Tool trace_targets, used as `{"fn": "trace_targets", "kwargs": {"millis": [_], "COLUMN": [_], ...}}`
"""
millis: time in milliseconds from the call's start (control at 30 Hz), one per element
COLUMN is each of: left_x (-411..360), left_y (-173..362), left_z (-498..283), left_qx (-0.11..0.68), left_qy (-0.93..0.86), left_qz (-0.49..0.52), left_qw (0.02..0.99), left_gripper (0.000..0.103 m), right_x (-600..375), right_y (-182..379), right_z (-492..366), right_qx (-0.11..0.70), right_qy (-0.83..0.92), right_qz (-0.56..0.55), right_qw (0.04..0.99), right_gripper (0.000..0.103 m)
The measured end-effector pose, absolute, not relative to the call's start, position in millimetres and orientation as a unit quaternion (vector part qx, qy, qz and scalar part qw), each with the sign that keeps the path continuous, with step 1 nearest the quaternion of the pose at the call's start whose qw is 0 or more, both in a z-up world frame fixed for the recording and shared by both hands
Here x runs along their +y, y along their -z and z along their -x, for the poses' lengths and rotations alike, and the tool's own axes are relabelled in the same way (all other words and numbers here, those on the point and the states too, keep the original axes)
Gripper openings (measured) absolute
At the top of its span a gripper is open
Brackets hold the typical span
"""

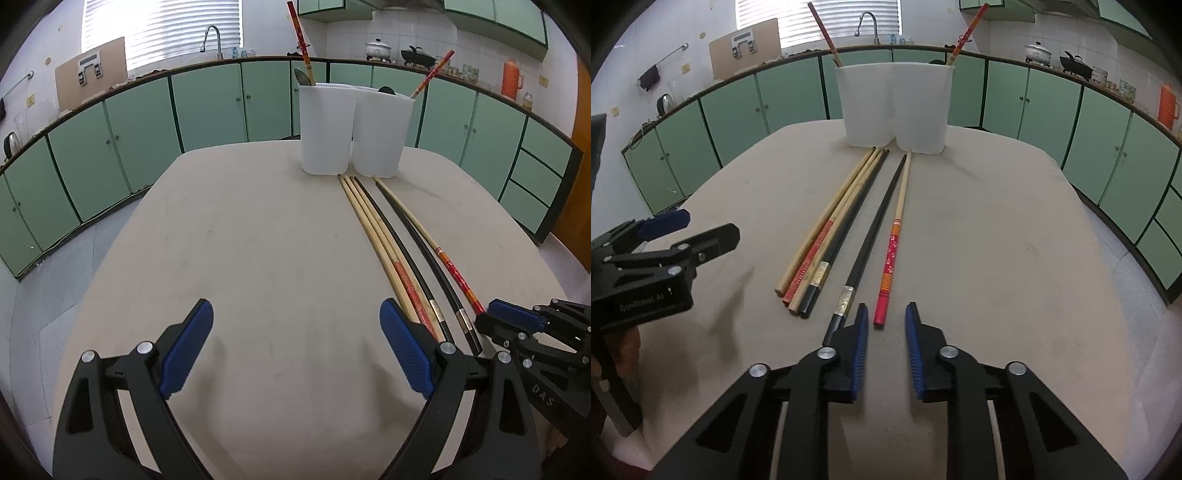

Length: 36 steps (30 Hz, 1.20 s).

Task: Organize utensils
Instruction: 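Grasp the red chopstick with white pattern with the right tool, then grasp a plain wooden chopstick with the left tool while the right holds its chopstick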

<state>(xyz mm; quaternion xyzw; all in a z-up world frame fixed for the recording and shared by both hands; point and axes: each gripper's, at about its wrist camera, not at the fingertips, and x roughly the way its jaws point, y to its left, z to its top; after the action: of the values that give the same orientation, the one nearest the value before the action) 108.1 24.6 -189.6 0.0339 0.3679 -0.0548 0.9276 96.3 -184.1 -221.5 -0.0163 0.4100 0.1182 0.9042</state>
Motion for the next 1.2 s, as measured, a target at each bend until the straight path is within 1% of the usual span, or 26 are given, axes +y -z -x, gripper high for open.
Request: {"fn": "trace_targets", "kwargs": {"millis": [67, 333, 433, 500, 967, 1200], "left_x": [23.0, 12.2, 4.2, -0.5, -18.5, 1.0], "left_y": [189.8, 193.5, 200.3, 204.4, 214.2, 212.0], "left_z": [-107.8, -106.8, -107.4, -108.4, -118.8, -117.3], "left_qx": [0.368, 0.387, 0.404, 0.412, 0.438, 0.439], "left_qy": [0.057, 0.100, 0.121, 0.125, 0.114, 0.080], "left_qz": [-0.035, -0.030, -0.030, -0.033, -0.054, -0.044], "left_qw": [0.927, 0.916, 0.906, 0.902, 0.890, 0.894], "left_gripper": [0.089, 0.088, 0.086, 0.085, 0.083, 0.076], "right_x": [-185.3, -204.7, -211.1, -212.7, -212.0, -211.8], "right_y": [221.7, 221.7, 222.4, 222.6, 223.6, 224.1], "right_z": [-98.3, -94.8, -95.6, -96.8, -96.1, -96.8], "right_qx": [0.411, 0.413, 0.412, 0.412, 0.410, 0.410], "right_qy": [-0.118, -0.097, -0.095, -0.095, -0.099, -0.100], "right_qz": [0.012, -0.010, -0.018, -0.020, -0.023, -0.024], "right_qw": [0.904, 0.905, 0.906, 0.906, 0.906, 0.906], "right_gripper": [0.007, 0.006, 0.006, 0.006, 0.006, 0.006]}}
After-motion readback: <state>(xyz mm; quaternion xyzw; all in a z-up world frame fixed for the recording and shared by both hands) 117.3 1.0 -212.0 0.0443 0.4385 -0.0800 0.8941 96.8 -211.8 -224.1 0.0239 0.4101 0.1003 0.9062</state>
